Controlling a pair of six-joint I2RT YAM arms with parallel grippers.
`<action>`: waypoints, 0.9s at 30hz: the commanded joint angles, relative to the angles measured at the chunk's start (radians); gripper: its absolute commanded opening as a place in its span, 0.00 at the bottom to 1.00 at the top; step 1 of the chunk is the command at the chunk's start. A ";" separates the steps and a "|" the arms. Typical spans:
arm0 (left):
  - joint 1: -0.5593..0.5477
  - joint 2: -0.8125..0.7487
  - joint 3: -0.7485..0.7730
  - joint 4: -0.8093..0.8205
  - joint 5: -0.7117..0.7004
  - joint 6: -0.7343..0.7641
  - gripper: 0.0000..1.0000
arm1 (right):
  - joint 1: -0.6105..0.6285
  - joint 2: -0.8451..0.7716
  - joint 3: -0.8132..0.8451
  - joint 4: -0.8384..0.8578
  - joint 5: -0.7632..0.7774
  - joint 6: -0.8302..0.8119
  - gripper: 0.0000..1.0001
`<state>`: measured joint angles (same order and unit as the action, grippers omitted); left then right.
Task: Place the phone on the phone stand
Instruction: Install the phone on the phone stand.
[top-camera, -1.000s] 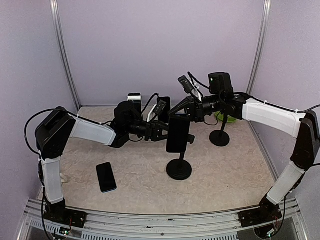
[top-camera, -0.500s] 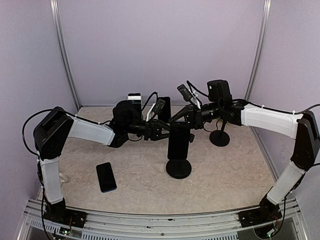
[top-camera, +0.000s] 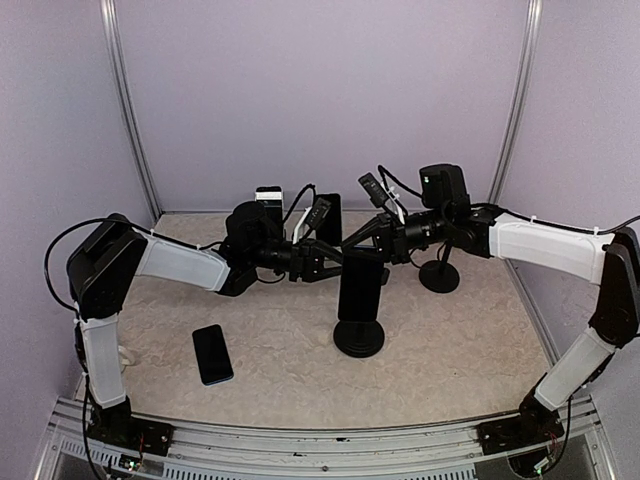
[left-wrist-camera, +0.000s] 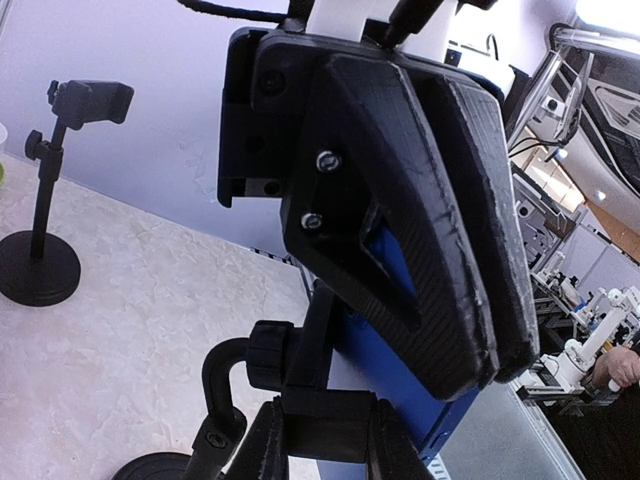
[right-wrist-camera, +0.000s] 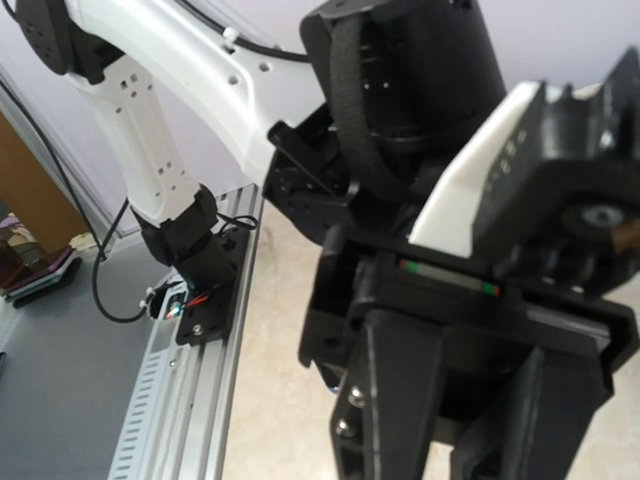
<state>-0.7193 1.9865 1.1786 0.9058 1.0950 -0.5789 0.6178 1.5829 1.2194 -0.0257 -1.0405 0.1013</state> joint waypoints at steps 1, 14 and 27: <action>0.004 -0.073 -0.005 0.065 0.010 0.016 0.00 | -0.007 -0.049 -0.016 0.022 0.025 -0.002 0.00; 0.011 -0.101 -0.005 0.021 -0.001 0.052 0.00 | -0.045 -0.101 -0.087 0.021 0.118 0.005 0.00; 0.016 -0.116 -0.009 0.006 -0.001 0.067 0.00 | -0.078 -0.116 -0.129 0.033 0.130 0.009 0.00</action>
<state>-0.7322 1.9533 1.1767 0.8333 1.0508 -0.5289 0.6086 1.5017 1.1229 0.0570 -0.9688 0.0986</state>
